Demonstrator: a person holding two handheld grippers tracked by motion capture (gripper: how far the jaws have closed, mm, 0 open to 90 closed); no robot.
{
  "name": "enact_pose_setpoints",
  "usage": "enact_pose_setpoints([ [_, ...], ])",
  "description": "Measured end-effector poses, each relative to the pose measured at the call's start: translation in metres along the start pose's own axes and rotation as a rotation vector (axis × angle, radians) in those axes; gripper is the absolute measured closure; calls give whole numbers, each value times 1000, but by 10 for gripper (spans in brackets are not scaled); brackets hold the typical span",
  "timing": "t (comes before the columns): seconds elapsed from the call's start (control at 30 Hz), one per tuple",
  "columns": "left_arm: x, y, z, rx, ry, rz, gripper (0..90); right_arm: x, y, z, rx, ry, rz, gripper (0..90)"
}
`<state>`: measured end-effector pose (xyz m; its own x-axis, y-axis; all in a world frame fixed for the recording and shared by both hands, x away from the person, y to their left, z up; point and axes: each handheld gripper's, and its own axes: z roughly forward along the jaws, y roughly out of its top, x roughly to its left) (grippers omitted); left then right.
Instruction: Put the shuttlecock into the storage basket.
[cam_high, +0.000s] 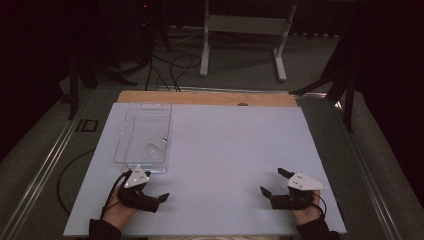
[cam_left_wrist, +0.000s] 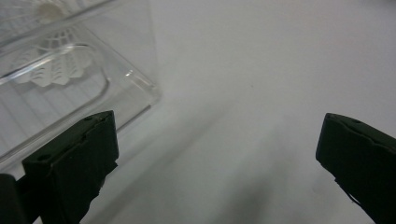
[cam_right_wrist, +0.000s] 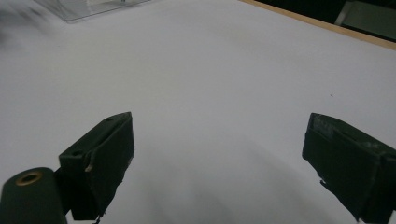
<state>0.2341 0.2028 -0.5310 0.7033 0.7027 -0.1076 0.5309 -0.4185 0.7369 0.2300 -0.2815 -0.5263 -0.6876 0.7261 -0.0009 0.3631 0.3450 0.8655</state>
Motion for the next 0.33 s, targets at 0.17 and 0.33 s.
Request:
enact_pose_setpoints([
  [0.17,-1,-2,4,8,3,-6,1,0,0,1,4,1,-4,94],
  [0.33,-2,-3,6,18,5,-2,1,0,0,1,3,-1,-7,94],
])
